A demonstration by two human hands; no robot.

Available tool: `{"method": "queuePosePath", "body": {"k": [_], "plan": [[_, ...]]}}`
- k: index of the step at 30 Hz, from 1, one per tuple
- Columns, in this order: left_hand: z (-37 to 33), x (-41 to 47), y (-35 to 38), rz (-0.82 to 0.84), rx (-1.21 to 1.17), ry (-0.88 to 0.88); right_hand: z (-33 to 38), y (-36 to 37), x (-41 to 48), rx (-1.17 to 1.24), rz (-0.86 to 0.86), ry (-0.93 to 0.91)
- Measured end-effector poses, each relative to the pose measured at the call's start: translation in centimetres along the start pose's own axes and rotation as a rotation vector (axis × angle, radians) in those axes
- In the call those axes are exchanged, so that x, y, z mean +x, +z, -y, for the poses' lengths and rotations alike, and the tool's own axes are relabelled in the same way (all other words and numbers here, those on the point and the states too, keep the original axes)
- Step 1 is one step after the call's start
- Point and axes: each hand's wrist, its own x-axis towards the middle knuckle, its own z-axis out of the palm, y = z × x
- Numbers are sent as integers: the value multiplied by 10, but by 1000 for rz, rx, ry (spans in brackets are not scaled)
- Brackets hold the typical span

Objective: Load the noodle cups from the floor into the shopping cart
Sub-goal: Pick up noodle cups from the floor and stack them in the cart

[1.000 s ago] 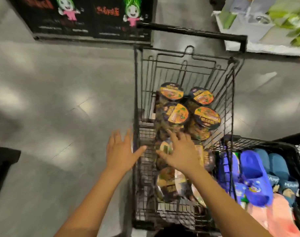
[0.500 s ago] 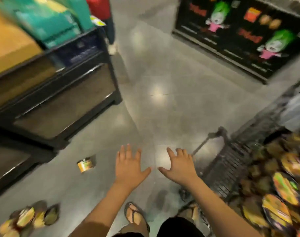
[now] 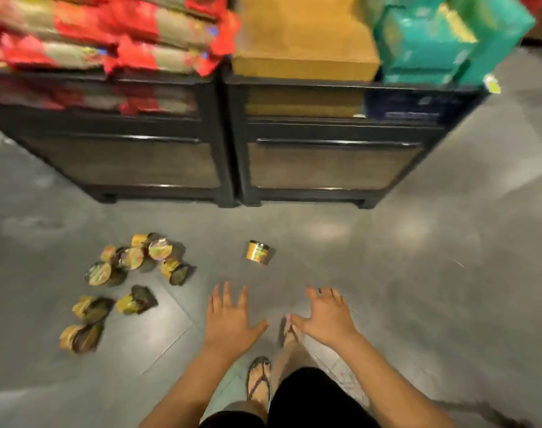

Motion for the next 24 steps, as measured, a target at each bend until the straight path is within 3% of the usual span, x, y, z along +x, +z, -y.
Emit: {"method": "queuePosePath", "body": {"k": [5,13,19,24], "plan": [[35,37,0,24,-99,-167,37,-22,79,2,128,-14],[97,165,31,22,-322,-483,73,-21,266,-266,208,-112],[148,291,126,-57,-388,-582,82,66,425,-308,204,-98],[179,397,231,-113,-376,-546,63,174,532,-124,203,62]]}}
